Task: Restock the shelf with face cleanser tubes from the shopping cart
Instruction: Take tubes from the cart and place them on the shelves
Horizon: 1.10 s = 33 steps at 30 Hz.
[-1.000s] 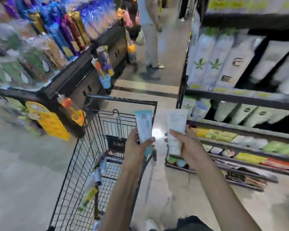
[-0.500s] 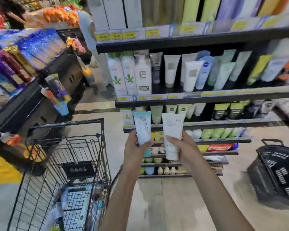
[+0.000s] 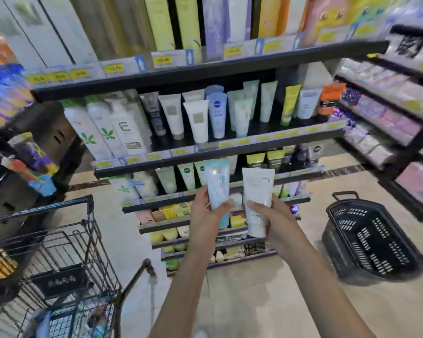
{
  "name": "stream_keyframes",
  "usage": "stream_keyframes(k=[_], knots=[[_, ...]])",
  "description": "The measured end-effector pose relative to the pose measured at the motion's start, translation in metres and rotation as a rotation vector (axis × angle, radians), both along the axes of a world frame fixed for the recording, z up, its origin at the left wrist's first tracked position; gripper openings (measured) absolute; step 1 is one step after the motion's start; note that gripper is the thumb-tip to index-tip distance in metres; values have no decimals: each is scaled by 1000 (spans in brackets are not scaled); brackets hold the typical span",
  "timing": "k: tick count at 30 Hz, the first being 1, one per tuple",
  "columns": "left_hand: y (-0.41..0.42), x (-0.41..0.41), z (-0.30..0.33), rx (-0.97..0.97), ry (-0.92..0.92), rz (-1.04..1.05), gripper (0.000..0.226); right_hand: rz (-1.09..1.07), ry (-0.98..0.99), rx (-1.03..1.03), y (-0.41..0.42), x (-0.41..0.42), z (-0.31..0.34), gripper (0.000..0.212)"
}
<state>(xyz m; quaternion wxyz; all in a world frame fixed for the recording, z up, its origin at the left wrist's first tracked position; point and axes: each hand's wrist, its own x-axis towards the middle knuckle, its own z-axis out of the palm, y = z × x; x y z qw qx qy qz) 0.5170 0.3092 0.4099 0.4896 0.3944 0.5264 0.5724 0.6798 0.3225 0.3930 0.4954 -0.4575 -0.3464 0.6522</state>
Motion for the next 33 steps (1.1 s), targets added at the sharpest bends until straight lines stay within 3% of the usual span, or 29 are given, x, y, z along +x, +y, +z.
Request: stream_keyframes(k=[14, 25, 33], knots=[[97, 96, -2, 61, -4, -9, 50, -70, 2, 15, 81, 99, 14, 43], [179, 143, 8, 71, -70, 56, 51, -2, -41, 55, 163, 149, 22, 42], [214, 164, 11, 98, 86, 139, 55, 24, -23, 49, 204, 167, 23, 41]])
